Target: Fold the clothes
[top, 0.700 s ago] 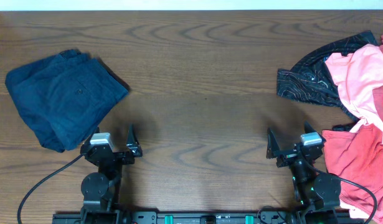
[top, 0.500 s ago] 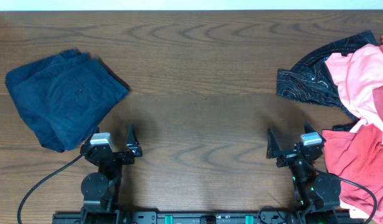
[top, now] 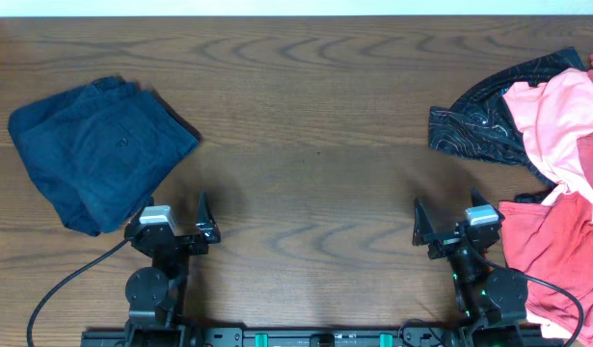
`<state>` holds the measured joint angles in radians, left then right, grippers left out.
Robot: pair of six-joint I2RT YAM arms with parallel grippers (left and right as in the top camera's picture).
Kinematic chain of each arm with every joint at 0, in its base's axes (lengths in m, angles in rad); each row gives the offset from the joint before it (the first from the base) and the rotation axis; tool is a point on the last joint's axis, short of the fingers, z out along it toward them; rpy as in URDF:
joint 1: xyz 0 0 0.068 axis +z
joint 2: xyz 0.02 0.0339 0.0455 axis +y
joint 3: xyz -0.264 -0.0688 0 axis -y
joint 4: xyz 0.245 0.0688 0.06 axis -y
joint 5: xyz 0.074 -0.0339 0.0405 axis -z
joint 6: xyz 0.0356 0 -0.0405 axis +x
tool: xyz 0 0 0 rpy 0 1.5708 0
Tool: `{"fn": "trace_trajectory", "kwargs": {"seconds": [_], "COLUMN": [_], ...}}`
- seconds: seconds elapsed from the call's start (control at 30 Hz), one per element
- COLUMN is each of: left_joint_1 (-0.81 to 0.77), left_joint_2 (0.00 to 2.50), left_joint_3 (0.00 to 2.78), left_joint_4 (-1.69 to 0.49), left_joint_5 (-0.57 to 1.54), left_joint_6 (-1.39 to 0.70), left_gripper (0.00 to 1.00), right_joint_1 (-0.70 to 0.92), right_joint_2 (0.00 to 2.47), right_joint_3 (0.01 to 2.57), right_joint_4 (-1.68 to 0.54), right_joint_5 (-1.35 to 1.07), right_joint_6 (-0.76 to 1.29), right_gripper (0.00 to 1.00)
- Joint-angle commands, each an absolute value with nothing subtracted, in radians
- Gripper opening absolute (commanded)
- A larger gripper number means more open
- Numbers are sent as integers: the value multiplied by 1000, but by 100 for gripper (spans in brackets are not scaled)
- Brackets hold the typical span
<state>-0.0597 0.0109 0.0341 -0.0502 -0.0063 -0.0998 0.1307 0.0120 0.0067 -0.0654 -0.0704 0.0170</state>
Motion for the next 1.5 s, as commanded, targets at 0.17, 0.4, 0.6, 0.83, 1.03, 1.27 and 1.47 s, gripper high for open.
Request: {"fn": "trace_trajectory", "kwargs": {"seconds": [0.17,0.4,0.6,0.83,1.03,1.27,1.47], "left_joint_1": [-54,-54,-54,-54,-54,-54,-54], "left_joint_2": [4,4,4,4,4,4,6], "left_joint_3": [4,4,4,4,4,4,38], "left_joint_4": [-67,-67,-67,-70,-70,-69,-75], "left_joint_5": [-8,-8,-8,-8,-8,-8,-7], "left_joint_6": [-86,-86,-86,-86,-86,-86,-87], "left_gripper": [98,98,98,98,98,98,98], "right_joint_1": [141,141,141,141,141,141,141], "right_joint_2": [7,7,7,7,7,8,33], "right_joint_3": [6,6,6,6,6,6,30], "right_joint_4": [-70,-70,-70,-70,-71,-72,-88], "right_joint_5": [-63,-63,-63,-64,-54,-4,35], "right_joint_6": [6,6,6,7,7,48,108], "right_gripper": [99,99,99,99,99,99,99]}}
